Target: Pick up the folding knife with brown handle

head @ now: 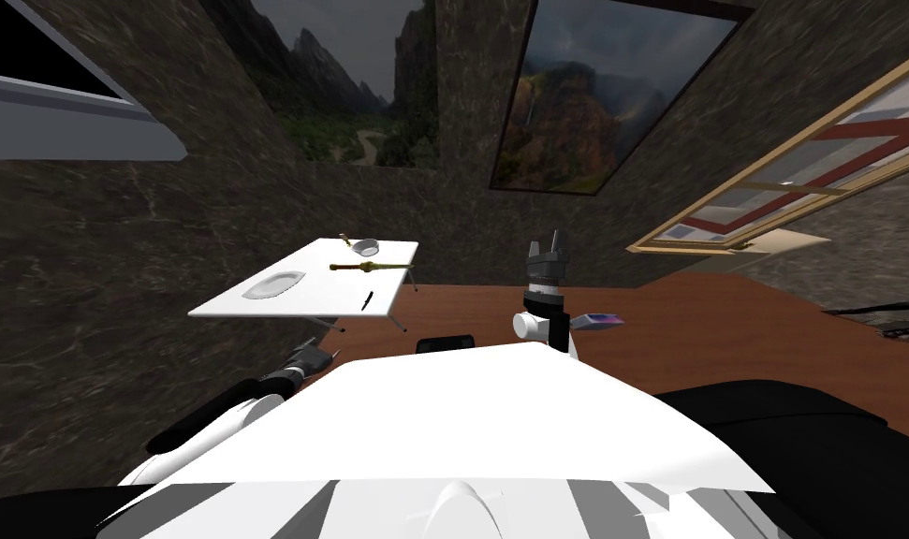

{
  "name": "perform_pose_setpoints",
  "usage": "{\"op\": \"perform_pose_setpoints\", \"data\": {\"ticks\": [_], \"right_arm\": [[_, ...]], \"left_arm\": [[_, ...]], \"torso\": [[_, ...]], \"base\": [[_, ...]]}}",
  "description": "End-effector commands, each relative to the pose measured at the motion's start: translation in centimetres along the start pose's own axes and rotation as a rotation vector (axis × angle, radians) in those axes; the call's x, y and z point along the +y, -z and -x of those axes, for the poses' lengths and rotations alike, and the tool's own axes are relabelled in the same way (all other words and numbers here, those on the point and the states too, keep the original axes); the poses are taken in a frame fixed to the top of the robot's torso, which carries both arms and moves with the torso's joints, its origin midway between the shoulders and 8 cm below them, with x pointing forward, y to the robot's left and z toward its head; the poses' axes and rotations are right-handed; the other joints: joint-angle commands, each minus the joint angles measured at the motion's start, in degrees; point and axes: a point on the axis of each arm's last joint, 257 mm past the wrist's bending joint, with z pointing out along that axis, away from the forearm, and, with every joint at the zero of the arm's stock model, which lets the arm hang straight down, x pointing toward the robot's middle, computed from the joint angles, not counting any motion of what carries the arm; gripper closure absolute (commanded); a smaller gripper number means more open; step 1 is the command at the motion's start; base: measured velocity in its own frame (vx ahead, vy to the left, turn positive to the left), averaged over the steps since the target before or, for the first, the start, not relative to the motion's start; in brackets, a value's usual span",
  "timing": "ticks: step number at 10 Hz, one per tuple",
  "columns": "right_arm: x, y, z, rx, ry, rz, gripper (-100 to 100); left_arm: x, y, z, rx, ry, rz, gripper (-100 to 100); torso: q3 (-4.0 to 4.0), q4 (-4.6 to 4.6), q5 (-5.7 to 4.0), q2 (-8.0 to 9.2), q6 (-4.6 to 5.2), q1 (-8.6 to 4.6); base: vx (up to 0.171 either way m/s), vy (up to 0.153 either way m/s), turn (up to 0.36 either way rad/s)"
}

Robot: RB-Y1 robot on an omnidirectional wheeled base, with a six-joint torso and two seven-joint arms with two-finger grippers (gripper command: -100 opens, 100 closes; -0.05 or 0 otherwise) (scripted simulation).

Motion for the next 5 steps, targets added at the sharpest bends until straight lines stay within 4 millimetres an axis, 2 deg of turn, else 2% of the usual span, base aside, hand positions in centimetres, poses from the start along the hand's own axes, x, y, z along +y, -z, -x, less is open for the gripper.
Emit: {"op": "perform_pose_setpoints", "data": {"ticks": [1,5], "right_arm": [[0.0,0.0,0.0,0.000,0.000,0.000,0],[0.0,0.0,0.0,0.000,0.000,0.000,0]], "left_arm": [[0.5,0.0,1.2,-0.028,0.049,0.040,-100],[1.5,0.5,3.1,-0.085,0.141,0.120,-100]], "torso": [[0.00,0.00,0.00,0.00,0.00,0.00],[-0.12,-0.05,-0.02,-0.21,0.00,-0.08]], "base": [[0.092,-0.032,0.031],[0.134,-0.048,0.033]]}}
